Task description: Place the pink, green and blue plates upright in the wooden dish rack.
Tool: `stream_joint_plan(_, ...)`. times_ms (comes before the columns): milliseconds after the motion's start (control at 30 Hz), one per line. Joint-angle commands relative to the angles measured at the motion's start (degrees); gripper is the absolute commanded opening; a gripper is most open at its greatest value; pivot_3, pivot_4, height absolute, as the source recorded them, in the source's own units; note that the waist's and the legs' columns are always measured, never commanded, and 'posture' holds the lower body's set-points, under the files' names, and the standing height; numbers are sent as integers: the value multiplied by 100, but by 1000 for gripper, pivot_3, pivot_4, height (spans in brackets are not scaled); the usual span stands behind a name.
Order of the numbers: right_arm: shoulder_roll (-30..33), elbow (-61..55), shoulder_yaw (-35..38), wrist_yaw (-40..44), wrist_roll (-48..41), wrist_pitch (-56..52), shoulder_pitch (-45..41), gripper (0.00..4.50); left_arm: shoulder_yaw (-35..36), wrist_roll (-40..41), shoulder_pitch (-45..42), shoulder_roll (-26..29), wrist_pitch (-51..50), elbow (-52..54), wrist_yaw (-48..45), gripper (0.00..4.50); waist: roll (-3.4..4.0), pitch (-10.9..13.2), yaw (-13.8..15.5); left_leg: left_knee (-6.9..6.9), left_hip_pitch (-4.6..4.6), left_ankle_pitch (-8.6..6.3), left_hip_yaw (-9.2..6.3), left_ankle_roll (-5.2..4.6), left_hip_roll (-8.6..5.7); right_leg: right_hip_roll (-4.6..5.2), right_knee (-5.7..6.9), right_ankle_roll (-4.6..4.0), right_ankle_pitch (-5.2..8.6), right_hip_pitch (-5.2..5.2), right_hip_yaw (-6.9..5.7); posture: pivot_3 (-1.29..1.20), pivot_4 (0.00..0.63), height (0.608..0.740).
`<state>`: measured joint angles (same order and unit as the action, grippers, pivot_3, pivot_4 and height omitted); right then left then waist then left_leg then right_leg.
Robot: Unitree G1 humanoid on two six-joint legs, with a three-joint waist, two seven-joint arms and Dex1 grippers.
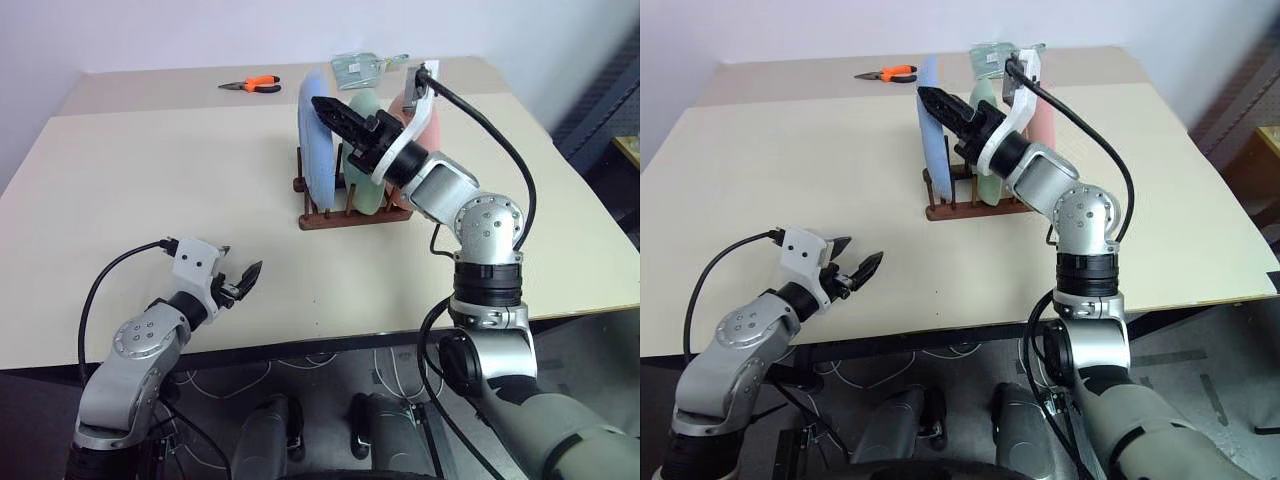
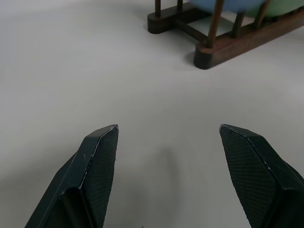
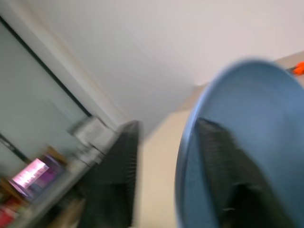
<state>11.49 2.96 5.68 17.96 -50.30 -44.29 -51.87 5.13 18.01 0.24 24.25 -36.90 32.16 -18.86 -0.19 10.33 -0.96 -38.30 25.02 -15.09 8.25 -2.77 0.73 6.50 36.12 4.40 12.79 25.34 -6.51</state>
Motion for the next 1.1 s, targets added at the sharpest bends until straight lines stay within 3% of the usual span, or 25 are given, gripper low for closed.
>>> stream_joint_plan(33,510,-656,-694,750,1144,903,-13,2784,-100,-25,15,-53,42,289,47,3499,0,0,1,0,0,0,0,0,0,0,0,0,0,0,0,0,150,740)
stream_joint_plan(267,1667,-1138,-1048,1656,2551,2088,401,2784,-205,-62,-36,-140,53,236,129,3499,-3,-2,31,-4,0,0,-1,0,0,1,-2,1,0,-4,-2,0,150,740)
stream_joint_plan(433,3030,-1990,319,2904,1243,1217,1689,2784,-203,-218,-53,-15,218,-31,14,3499,-4,-1,113,-5,0,-1,-7,-2,1,1,-9,1,0,-12,-9,0,150,740)
stream_joint_plan(567,3934,-2163,808,3594,1373,1247,3226,2784,-158,-358,8,242,459,-303,-212,3499,-4,-2,154,-9,-12,-9,-19,-14,3,9,-35,2,0,-40,-25,0,150,740)
stream_joint_plan(767,3689,-1404,752,3274,2014,1840,3713,2784,56,-444,45,553,738,-614,-482,3499,-2,-2,55,-5,-53,-27,-16,-40,8,19,-30,-2,1,-65,-19,0,150,740)
stream_joint_plan(1100,3213,-601,261,3176,2750,2576,3486,2784,110,-557,236,557,793,-504,-388,3499,-2,-2,49,-5,-52,-12,-13,-14,7,22,-33,0,1,-69,-21,0,150,740)
